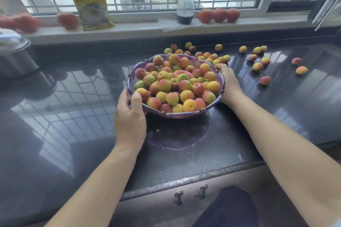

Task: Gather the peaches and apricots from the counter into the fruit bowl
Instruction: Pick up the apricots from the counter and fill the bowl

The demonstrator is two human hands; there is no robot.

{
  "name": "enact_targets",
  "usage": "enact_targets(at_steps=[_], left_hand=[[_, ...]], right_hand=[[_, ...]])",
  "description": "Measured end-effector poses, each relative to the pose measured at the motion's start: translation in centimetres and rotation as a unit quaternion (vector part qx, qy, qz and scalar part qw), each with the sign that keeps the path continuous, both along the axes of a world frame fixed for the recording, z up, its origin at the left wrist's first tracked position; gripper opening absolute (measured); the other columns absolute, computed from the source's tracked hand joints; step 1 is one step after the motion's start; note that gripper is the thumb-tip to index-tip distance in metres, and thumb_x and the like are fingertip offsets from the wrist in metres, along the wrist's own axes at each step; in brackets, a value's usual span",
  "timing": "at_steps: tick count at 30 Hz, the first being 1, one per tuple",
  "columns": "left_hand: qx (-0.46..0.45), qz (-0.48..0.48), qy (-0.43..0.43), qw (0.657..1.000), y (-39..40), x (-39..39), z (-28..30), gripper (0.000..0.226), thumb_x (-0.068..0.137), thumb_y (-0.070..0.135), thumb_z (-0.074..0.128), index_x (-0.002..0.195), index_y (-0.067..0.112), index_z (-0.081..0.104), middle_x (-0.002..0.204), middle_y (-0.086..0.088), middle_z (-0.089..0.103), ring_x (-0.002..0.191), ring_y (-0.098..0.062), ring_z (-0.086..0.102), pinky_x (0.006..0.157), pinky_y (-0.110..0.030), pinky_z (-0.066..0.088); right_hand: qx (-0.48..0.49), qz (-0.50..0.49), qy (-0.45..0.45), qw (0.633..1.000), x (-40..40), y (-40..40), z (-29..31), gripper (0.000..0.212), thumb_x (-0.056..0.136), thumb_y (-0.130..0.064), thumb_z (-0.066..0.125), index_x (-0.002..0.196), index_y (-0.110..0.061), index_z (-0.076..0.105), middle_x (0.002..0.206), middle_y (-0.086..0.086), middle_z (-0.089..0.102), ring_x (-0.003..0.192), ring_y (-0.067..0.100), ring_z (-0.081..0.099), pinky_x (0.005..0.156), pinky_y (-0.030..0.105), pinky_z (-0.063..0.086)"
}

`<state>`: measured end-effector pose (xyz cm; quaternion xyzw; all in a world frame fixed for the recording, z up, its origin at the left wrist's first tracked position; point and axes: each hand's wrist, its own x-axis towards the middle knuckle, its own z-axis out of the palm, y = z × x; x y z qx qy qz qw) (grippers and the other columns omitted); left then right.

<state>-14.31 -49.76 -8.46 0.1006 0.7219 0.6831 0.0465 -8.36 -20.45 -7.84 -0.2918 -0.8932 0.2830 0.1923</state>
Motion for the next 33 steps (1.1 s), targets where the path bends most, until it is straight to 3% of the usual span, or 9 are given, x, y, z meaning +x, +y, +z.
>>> enact_targets(at_steps=[3, 8, 11, 15, 19, 21, 26, 31, 33], left_hand=[[0.008, -0.003, -0.002, 1.000, 0.0, 0.0, -0.1, 0.052, 0.094, 0.062, 0.041, 0.134, 0.038, 0.065, 0.120, 0.008, 0.078, 0.113, -0.019, 0.075, 0.099, -0.050, 0.063], [0.007, -0.009, -0.005, 1.000, -0.1, 0.1, 0.1, 0.055, 0.094, 0.063, 0.042, 0.137, 0.037, 0.063, 0.122, 0.008, 0.077, 0.114, -0.019, 0.075, 0.099, -0.048, 0.063], [0.004, -0.007, -0.007, 1.000, -0.1, 0.1, 0.2, 0.054, 0.095, 0.062, 0.041, 0.138, 0.037, 0.063, 0.123, 0.009, 0.076, 0.115, -0.018, 0.074, 0.099, -0.047, 0.064], [-0.001, -0.001, -0.006, 1.000, -0.1, 0.1, 0.1, 0.052, 0.096, 0.060, 0.040, 0.137, 0.037, 0.063, 0.123, 0.009, 0.076, 0.115, -0.017, 0.074, 0.098, -0.048, 0.064], [-0.016, 0.008, 0.010, 1.000, 0.0, 0.1, 0.2, 0.055, 0.097, 0.058, 0.037, 0.142, 0.034, 0.059, 0.125, 0.009, 0.073, 0.115, -0.015, 0.071, 0.099, -0.045, 0.063], [-0.018, 0.010, 0.016, 1.000, 0.1, 0.1, 0.2, 0.056, 0.097, 0.059, 0.036, 0.143, 0.034, 0.057, 0.126, 0.010, 0.072, 0.115, -0.015, 0.070, 0.099, -0.045, 0.063], [-0.027, 0.011, 0.018, 0.999, 0.2, 0.1, 0.1, 0.052, 0.098, 0.060, 0.034, 0.142, 0.039, 0.053, 0.127, 0.013, 0.069, 0.116, -0.012, 0.069, 0.099, -0.041, 0.063], [-0.021, 0.006, 0.007, 1.000, 0.0, 0.2, 0.4, 0.052, 0.097, 0.059, 0.038, 0.140, 0.036, 0.058, 0.123, 0.011, 0.072, 0.115, -0.015, 0.071, 0.099, -0.045, 0.063], [-0.024, 0.005, 0.010, 1.000, -0.1, 0.2, 0.4, 0.053, 0.097, 0.059, 0.037, 0.140, 0.037, 0.058, 0.123, 0.011, 0.072, 0.114, -0.013, 0.070, 0.099, -0.044, 0.063]], right_hand=[[0.088, 0.025, 0.000, 0.996, 0.1, 0.0, -0.3, 0.051, 0.089, -0.037, 0.074, 0.132, -0.014, 0.059, 0.134, 0.014, 0.054, 0.119, 0.035, 0.054, 0.100, 0.049, 0.050], [0.108, 0.008, 0.014, 0.994, -0.3, 0.6, -0.5, 0.031, 0.091, -0.038, 0.066, 0.111, -0.017, 0.056, 0.115, 0.012, 0.058, 0.100, 0.031, 0.059, 0.086, 0.047, 0.054], [0.122, -0.012, 0.002, 0.992, -0.4, 1.2, -0.6, 0.034, 0.091, -0.036, 0.066, 0.116, -0.016, 0.057, 0.116, 0.016, 0.055, 0.101, 0.035, 0.058, 0.087, 0.049, 0.053], [0.154, 0.001, -0.016, 0.988, -0.4, 1.8, -1.3, 0.030, 0.092, -0.031, 0.067, 0.117, -0.014, 0.067, 0.112, 0.018, 0.057, 0.102, 0.035, 0.059, 0.084, 0.035, 0.045], [-0.011, -0.108, 0.172, 0.979, 0.8, 1.4, 1.9, 0.029, 0.092, -0.023, 0.066, 0.118, -0.010, 0.068, 0.111, 0.007, 0.068, 0.104, 0.020, 0.065, 0.089, 0.028, 0.052], [-0.018, -0.065, 0.235, 0.970, 1.8, -0.3, 5.4, 0.028, 0.093, -0.025, 0.067, 0.119, -0.013, 0.067, 0.111, 0.001, 0.069, 0.097, 0.008, 0.066, 0.089, 0.027, 0.056], [0.021, 0.223, 0.070, 0.972, 2.0, -8.5, 10.5, 0.030, 0.092, -0.023, 0.073, 0.121, -0.021, 0.068, 0.111, -0.008, 0.070, 0.102, 0.007, 0.067, 0.088, 0.023, 0.056], [0.108, 0.263, -0.006, 0.959, 1.3, -10.5, 9.2, 0.030, 0.093, -0.029, 0.070, 0.122, -0.026, 0.069, 0.116, -0.013, 0.066, 0.107, 0.005, 0.061, 0.090, 0.013, 0.048], [0.093, 0.261, -0.013, 0.961, 1.4, -10.2, 9.0, 0.028, 0.094, -0.030, 0.068, 0.121, -0.027, 0.069, 0.115, -0.014, 0.066, 0.107, 0.003, 0.059, 0.087, 0.008, 0.043]])
